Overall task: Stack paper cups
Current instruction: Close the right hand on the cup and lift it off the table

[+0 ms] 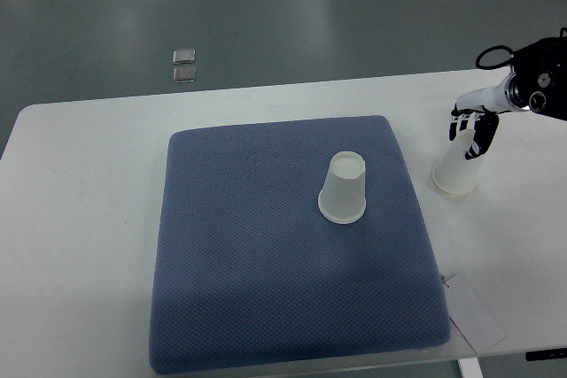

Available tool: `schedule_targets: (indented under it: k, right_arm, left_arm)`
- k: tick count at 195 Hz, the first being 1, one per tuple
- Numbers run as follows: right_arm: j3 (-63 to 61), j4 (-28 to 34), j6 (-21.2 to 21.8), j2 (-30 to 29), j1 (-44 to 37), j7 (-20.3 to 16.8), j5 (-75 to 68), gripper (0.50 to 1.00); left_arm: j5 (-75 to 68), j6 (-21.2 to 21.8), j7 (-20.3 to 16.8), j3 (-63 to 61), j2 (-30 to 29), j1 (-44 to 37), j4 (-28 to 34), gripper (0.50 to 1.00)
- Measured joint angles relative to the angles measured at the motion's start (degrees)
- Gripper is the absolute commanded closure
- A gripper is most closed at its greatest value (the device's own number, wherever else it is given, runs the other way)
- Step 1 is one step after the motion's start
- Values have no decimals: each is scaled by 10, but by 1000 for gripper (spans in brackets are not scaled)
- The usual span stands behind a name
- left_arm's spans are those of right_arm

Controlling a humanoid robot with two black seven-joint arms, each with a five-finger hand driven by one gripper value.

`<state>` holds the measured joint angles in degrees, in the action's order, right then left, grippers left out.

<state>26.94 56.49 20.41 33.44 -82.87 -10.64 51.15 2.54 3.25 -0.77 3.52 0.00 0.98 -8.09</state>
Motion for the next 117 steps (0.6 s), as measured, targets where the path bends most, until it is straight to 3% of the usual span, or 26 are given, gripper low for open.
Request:
schedule_targets:
  k: [59, 117]
  right_arm:
    - [-8, 32, 54, 45, -89, 1, -5, 877]
    - [-8, 103, 110, 94, -219, -1, -14, 877]
  left_arm:
    - [0, 0, 0, 0, 0, 0, 0, 500]
    - [0, 0, 0, 0, 0, 0, 0, 500]
